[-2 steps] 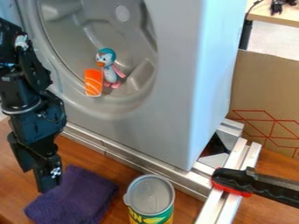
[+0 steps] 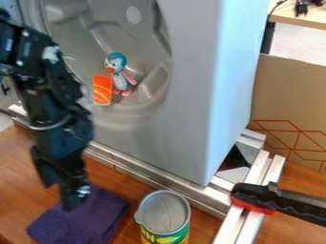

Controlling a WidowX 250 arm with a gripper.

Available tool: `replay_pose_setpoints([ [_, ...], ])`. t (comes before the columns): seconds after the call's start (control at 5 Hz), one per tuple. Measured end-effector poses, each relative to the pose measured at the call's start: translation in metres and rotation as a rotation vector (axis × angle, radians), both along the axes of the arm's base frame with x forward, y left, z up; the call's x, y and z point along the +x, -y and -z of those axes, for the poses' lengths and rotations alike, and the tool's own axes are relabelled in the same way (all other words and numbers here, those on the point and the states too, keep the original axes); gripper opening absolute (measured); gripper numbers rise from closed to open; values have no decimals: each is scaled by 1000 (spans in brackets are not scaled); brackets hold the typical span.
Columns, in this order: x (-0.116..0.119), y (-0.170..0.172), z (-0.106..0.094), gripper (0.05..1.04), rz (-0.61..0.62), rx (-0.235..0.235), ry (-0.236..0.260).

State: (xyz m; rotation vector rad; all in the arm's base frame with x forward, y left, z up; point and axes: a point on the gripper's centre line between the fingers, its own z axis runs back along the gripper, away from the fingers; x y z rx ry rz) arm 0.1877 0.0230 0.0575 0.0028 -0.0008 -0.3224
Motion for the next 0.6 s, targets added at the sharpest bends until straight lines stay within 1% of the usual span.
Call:
replay_pose_setpoints([
  [0.2, 11, 22, -3, 1000, 18, -30, 69],
  [0.4, 31, 51, -13, 1000, 47, -18, 148],
  [0.6, 49, 67, -14, 1000, 45, -59, 228],
])
